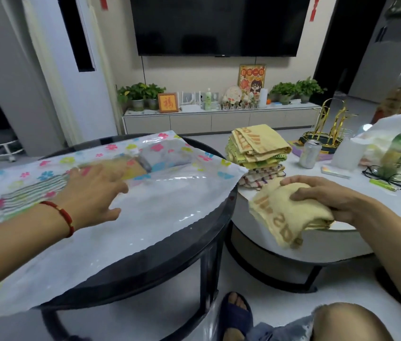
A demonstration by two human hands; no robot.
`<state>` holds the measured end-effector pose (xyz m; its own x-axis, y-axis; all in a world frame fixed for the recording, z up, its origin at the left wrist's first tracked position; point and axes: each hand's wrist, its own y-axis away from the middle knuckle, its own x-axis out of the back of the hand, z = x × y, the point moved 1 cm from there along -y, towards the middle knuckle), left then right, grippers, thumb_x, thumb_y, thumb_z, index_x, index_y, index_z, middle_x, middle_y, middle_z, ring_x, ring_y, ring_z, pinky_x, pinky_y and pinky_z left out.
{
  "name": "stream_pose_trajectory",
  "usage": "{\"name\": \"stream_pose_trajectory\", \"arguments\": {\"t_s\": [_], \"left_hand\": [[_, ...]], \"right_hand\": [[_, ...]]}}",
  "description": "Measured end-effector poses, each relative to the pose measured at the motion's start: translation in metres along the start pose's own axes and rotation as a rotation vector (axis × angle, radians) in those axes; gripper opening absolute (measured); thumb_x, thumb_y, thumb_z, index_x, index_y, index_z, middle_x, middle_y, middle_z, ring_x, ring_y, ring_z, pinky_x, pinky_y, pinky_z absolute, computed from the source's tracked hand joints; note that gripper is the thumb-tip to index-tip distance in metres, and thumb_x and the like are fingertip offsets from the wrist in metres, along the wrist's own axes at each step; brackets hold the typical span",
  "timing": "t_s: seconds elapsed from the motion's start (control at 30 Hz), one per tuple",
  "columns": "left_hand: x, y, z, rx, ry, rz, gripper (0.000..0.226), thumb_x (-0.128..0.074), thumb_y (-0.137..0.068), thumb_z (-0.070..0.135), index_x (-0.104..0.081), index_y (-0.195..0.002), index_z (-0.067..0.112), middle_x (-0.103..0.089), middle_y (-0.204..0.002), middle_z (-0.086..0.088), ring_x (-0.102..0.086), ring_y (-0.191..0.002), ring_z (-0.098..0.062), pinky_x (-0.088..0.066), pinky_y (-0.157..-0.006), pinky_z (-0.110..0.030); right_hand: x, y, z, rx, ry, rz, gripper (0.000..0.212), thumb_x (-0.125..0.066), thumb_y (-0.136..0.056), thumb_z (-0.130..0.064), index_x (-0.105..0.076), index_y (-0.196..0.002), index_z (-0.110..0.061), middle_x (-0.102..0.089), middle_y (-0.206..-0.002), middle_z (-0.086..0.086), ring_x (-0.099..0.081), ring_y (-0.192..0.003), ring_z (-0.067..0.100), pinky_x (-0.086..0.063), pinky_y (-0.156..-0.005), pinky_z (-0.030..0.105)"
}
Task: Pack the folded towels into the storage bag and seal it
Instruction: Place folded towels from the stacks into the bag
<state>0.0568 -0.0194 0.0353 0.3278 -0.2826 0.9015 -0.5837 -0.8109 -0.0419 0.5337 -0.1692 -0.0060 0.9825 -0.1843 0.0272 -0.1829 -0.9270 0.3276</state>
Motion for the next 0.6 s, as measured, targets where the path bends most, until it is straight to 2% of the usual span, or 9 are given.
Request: {"name": "stream_pose_trajectory", "arguments": {"t_s": [0.07, 0.13, 0.2, 0.3, 0.43, 0.5, 0.53, 0.6], "left_hand": [[0.006, 0.003, -0.015, 0.021, 0.016, -0.005, 0.062, -0.058, -0.082, 0.059, -0.042, -0.139, 0.04, -0.023, -0.16, 0.014, -0.027, -0.141, -0.024, -0.036, -0.103, -0.063], [0.021, 0.001, -0.031, 0.019, 0.006, 0.023, 0.07, -0.059, -0.082, 0.059, -0.034, -0.144, 0.039, -0.015, -0.162, 0.016, -0.021, -0.145, -0.025, -0.032, -0.103, -0.07], [0.039, 0.0, -0.044, 0.01, -0.036, 0.067, 0.079, -0.061, -0.081, 0.061, -0.025, -0.148, 0.039, -0.011, -0.163, 0.015, -0.019, -0.146, -0.025, -0.034, -0.101, -0.072], [0.057, -0.001, -0.06, 0.026, -0.077, 0.066, 0.1, -0.07, -0.077, 0.051, -0.006, -0.152, 0.039, 0.006, -0.164, 0.017, -0.005, -0.15, -0.028, -0.031, -0.1, -0.076], [0.074, -0.004, -0.072, -0.019, -0.09, 0.011, 0.114, -0.076, -0.075, 0.05, 0.004, -0.154, 0.035, 0.021, -0.161, 0.016, 0.012, -0.151, -0.027, -0.023, -0.102, -0.08], [0.082, -0.007, -0.076, -0.022, -0.07, -0.013, 0.117, -0.077, -0.073, 0.053, 0.003, -0.155, 0.031, 0.024, -0.161, 0.017, 0.017, -0.15, -0.027, -0.021, -0.103, -0.08], [0.085, -0.008, -0.078, -0.019, -0.061, -0.016, 0.117, -0.077, -0.073, 0.054, 0.002, -0.156, 0.029, 0.025, -0.16, 0.017, 0.017, -0.15, -0.026, -0.022, -0.103, -0.08], [0.089, -0.013, -0.083, -0.018, -0.059, -0.001, 0.116, -0.077, -0.072, 0.054, -0.001, -0.156, 0.028, 0.024, -0.16, 0.019, 0.017, -0.15, -0.025, -0.024, -0.102, -0.079]], "right_hand": [[-0.027, 0.022, -0.009, -0.029, -0.011, -0.171, 0.041, -0.077, -0.081, -0.002, -0.075, -0.121, -0.01, -0.068, -0.129, 0.028, -0.076, -0.086, 0.035, -0.064, -0.061, 0.038], [-0.064, 0.033, -0.016, -0.03, 0.015, -0.31, 0.044, -0.084, -0.079, -0.007, -0.074, -0.122, -0.007, -0.069, -0.129, 0.028, -0.075, -0.094, 0.037, -0.066, -0.071, 0.041], [-0.113, 0.033, -0.02, 0.018, 0.061, -0.399, 0.049, -0.084, -0.076, -0.014, -0.075, -0.123, -0.007, -0.071, -0.128, 0.024, -0.073, -0.099, 0.036, -0.064, -0.078, 0.042], [-0.198, 0.011, -0.026, 0.11, 0.02, -0.474, 0.039, -0.073, -0.086, -0.006, -0.075, -0.124, -0.011, -0.075, -0.124, 0.016, -0.074, -0.097, 0.03, -0.063, -0.075, 0.037], [-0.299, -0.057, -0.037, 0.161, -0.095, -0.395, 0.039, -0.062, -0.092, 0.006, -0.078, -0.122, -0.014, -0.073, -0.131, 0.011, -0.071, -0.111, 0.03, -0.06, -0.093, 0.039], [-0.345, -0.096, -0.049, 0.152, -0.181, -0.352, 0.043, -0.057, -0.091, 0.009, -0.075, -0.125, -0.01, -0.067, -0.139, 0.016, -0.065, -0.124, 0.035, -0.056, -0.103, 0.044], [-0.365, -0.115, -0.056, 0.152, -0.249, -0.33, 0.046, -0.054, -0.092, 0.012, -0.072, -0.128, -0.009, -0.063, -0.143, 0.02, -0.06, -0.13, 0.038, -0.054, -0.105, 0.047], [-0.397, -0.152, -0.069, 0.162, -0.47, -0.265, 0.054, -0.048, -0.094, 0.017, -0.064, -0.137, -0.013, -0.057, -0.146, 0.021, -0.055, -0.133, 0.041, -0.055, -0.098, 0.049]]}}
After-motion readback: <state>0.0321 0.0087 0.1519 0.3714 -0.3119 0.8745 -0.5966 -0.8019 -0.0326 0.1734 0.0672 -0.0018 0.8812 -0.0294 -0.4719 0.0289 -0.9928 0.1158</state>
